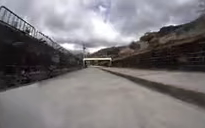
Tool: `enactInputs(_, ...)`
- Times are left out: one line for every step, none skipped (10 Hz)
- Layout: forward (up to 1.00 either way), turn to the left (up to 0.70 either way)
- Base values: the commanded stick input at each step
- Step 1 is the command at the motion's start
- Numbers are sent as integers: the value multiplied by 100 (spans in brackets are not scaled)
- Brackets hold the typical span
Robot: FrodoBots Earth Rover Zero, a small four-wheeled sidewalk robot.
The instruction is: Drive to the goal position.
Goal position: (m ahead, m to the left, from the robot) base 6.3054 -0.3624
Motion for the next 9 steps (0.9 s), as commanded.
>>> enactInputs(100,0)
enactInputs(100,0)
enactInputs(100,0)
enactInputs(100,0)
enactInputs(100,0)
enactInputs(100,0)
enactInputs(100,0)
enactInputs(100,0)
enactInputs(100,0)
